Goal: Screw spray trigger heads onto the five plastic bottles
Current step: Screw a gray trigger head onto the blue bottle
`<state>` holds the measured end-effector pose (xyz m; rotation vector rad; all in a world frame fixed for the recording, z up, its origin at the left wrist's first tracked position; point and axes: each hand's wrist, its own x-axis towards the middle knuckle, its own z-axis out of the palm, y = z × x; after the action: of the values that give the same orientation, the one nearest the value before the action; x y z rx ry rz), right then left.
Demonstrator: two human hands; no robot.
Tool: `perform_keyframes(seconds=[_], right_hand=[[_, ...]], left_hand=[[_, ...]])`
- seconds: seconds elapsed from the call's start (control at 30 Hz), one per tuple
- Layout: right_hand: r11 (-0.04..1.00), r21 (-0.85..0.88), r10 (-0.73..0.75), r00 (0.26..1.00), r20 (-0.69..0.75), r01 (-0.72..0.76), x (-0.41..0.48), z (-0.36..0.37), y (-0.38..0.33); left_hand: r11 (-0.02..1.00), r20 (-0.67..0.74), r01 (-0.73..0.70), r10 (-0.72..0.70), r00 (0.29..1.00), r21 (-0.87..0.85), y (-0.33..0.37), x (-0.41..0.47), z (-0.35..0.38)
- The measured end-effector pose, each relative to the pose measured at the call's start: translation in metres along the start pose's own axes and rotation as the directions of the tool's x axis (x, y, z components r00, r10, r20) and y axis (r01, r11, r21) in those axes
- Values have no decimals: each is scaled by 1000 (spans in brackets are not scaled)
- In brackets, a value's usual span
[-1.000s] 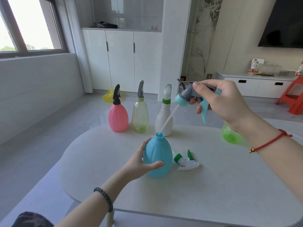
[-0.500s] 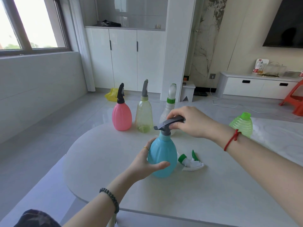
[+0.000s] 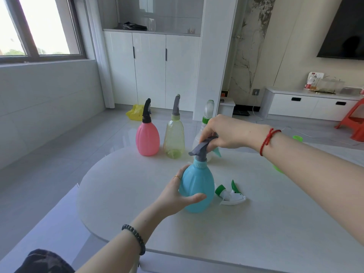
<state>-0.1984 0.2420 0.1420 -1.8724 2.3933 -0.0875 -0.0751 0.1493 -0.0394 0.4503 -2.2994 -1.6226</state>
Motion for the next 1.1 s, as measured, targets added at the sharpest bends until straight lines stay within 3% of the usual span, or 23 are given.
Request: perform_keyframes(seconds=[0.1, 0.27, 0.37, 0.47, 0.57, 0.63, 0.77, 0.87, 1.0, 1.1], right_hand=[[995, -38, 97, 995, 30, -96, -3, -3, -9], [962, 160, 197, 968, 156, -221, -1, 4, -21], [985, 77, 140, 981, 134, -152, 0, -6, -18], [998, -20, 61, 969, 238, -58, -2, -8, -14], [993, -119, 22, 982, 190, 1, 5, 6, -12], [996, -71, 60, 992, 115, -52, 6, 12, -15], [970, 92, 212, 966, 145, -226, 8, 17, -21], [992, -54, 117, 992, 53, -115, 7, 1, -17], [945, -318, -35, 990, 136, 77, 2, -7, -16], [942, -330, -35, 994, 99, 66, 3, 0, -12]], left_hand=[[1000, -10, 3, -3, 1000, -6, 0, 1, 0], [1000, 1, -4, 4, 1000, -6, 0, 0, 1], [1000, -1, -2, 2, 1000, -16, 0, -1, 0], [1000, -3, 9, -9, 1000, -2, -1, 0, 1], [1000, -16, 18, -18, 1000, 1, 0, 0, 1], [1000, -13, 23, -23, 1000, 7, -1, 1, 1], [1000, -5, 19, -19, 1000, 1, -1, 1, 0], [1000, -5, 8, -8, 1000, 0, -1, 1, 1], [1000, -18, 10, -10, 1000, -5, -4, 2, 1], [1000, -14, 5, -5, 1000, -1, -3, 2, 1]])
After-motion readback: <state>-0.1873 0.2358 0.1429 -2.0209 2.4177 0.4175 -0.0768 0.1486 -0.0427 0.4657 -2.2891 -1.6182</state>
